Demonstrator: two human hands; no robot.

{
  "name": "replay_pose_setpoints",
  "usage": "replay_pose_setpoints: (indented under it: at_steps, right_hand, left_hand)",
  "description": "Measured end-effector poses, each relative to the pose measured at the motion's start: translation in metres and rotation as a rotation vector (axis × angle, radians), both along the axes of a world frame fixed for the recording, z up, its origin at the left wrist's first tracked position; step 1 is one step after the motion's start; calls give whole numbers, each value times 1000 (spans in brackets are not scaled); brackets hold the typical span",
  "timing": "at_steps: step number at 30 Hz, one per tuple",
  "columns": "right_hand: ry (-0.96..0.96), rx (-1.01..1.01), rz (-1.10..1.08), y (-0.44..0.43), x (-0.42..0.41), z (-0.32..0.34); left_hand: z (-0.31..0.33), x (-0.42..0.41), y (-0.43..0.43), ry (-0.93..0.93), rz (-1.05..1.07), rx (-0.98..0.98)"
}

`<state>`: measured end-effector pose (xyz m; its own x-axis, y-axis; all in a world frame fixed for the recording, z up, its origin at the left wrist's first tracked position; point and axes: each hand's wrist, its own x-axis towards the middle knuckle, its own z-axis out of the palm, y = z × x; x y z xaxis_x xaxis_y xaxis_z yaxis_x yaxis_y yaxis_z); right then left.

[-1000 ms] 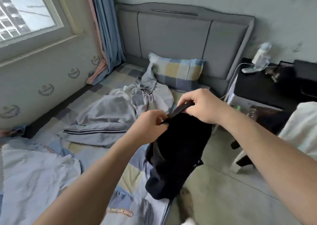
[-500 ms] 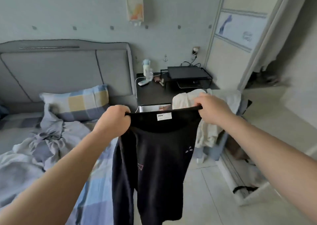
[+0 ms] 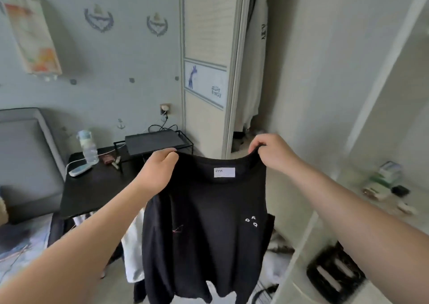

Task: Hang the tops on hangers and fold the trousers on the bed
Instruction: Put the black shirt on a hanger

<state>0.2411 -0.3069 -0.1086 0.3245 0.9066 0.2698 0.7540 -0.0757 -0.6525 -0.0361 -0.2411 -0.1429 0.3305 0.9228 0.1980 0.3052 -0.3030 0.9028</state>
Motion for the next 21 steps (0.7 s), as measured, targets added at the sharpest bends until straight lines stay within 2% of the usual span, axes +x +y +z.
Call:
replay_pose_setpoints:
  at_steps: [7, 11, 16, 21]
  right_hand:
    - [22, 73, -123, 31, 88, 58]
    - [11, 178, -168, 54, 117, 91]
    - [-162, 357, -254, 85, 155, 146]
    - [-312, 514, -396, 121, 191, 217]
  left_hand:
    - [86, 139, 66, 12, -62, 297]
    - [129, 211, 95, -9, -161, 328]
    - [167, 293, 128, 4, -347, 407]
    - [208, 363, 173, -76, -495, 422]
